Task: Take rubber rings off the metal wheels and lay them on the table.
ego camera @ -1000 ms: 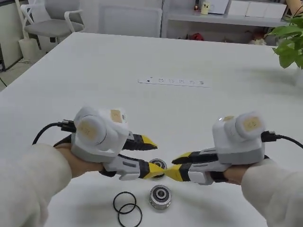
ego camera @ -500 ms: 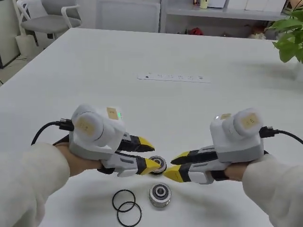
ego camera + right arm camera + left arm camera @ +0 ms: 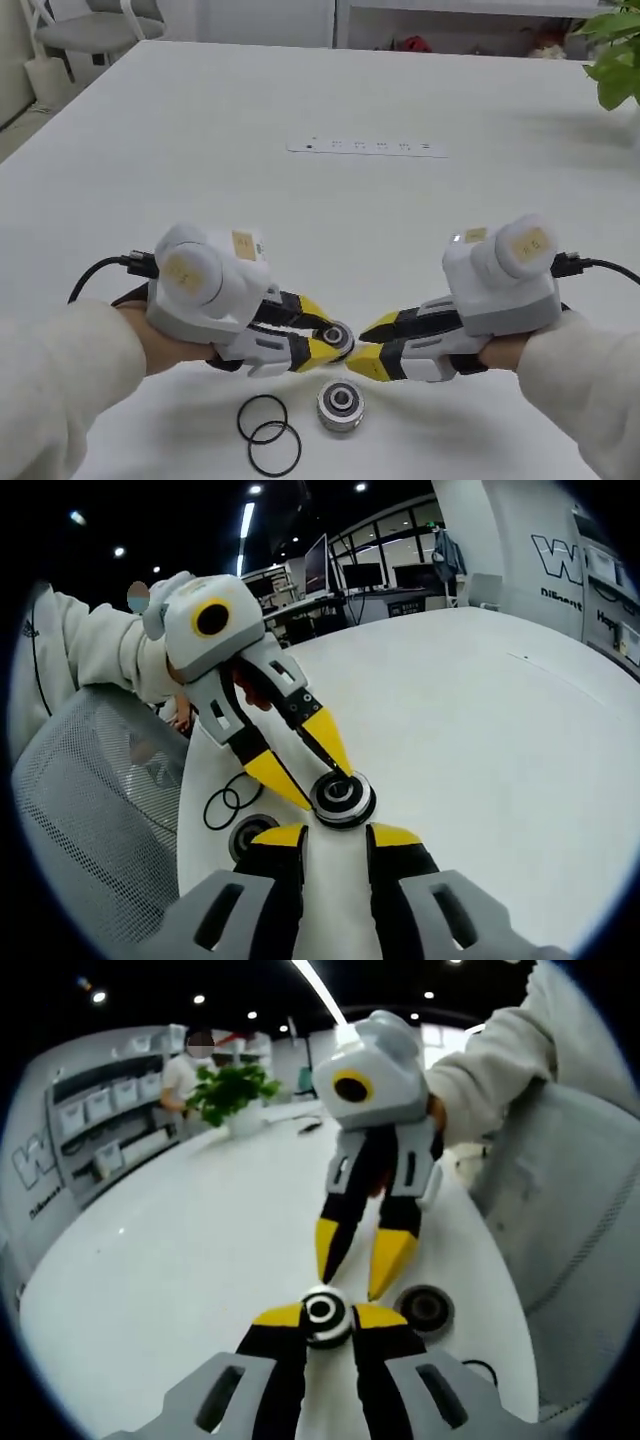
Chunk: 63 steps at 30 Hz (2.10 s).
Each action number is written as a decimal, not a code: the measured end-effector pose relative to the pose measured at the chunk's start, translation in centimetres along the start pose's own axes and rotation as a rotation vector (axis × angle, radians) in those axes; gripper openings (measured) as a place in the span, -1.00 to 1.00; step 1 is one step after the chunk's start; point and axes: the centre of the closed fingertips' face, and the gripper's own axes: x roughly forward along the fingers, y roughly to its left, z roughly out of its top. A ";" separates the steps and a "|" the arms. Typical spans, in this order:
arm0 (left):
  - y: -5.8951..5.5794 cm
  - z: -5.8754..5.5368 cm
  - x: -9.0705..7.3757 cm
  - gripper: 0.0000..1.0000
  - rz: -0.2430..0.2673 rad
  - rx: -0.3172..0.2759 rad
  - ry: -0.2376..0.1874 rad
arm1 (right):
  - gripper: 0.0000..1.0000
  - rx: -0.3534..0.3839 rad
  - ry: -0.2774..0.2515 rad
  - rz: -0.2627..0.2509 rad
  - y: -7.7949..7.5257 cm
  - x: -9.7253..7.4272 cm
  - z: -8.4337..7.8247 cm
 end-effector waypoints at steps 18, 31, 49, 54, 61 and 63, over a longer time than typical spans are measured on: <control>0.4 -0.1 -0.4 -0.76 -0.010 -0.035 -0.012 | -0.60 -0.040 0.000 -0.002 -0.3 0.2 0.2; 0.5 -0.1 -0.1 -0.69 -0.001 -0.043 -0.010 | -0.60 -0.053 0.003 -0.001 -0.4 0.5 0.2; 0.5 -0.2 -0.1 -0.72 -0.025 -0.063 -0.018 | -0.64 -0.099 0.002 0.000 -0.4 0.7 0.4; 0.5 -0.2 -0.1 -0.73 -0.024 -0.066 -0.020 | -0.75 -0.145 0.016 0.002 -0.4 0.5 0.2; 0.3 -0.1 0.0 -0.73 -0.035 -0.057 -0.022 | -0.48 -0.183 -0.007 -0.003 -0.1 1.0 0.6; 0.3 -0.2 0.0 -0.73 -0.036 -0.053 -0.022 | -0.51 -0.181 -0.025 0.004 0.0 1.2 0.9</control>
